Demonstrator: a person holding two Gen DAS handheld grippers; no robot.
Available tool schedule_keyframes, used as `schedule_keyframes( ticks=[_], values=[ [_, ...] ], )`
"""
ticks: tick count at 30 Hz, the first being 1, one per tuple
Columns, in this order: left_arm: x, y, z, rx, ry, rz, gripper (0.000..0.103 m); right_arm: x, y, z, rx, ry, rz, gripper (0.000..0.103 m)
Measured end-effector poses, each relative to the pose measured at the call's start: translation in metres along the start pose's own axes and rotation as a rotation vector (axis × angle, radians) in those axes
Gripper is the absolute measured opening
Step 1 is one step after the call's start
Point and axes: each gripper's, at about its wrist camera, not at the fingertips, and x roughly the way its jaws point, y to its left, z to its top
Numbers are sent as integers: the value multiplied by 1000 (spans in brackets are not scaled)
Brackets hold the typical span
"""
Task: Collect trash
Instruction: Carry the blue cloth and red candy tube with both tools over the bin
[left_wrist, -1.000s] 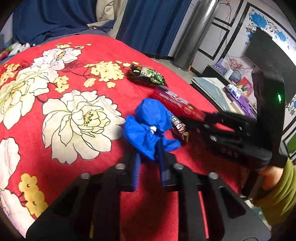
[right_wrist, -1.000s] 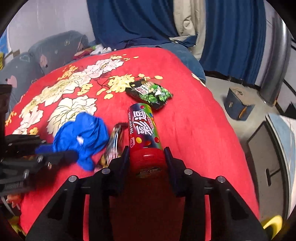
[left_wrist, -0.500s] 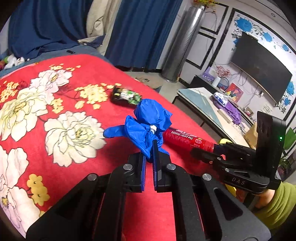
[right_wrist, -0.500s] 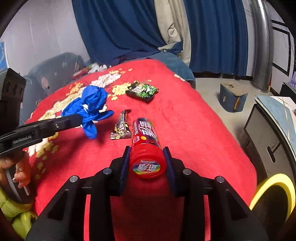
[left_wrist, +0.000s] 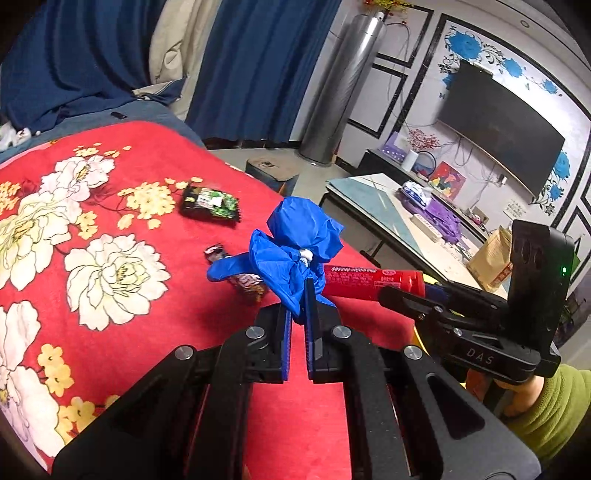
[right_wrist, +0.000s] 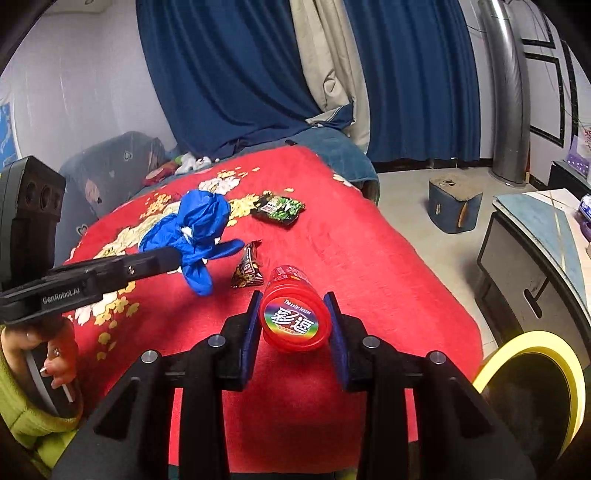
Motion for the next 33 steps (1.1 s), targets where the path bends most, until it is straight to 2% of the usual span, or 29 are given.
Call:
schedule_keyframes(
  ticks=[15,27,33],
  values=[
    [10,-45,-3,65,27,-86,2,-50,-32,-3,56,-67,-64,31],
    [45,-116,-12,182,83,-190,2,-111,-95,-43,190,-77,-232,31],
    [60,-148,-15,218,105,-237,2,-136,-111,-57,214,-86,-313,31]
  ],
)
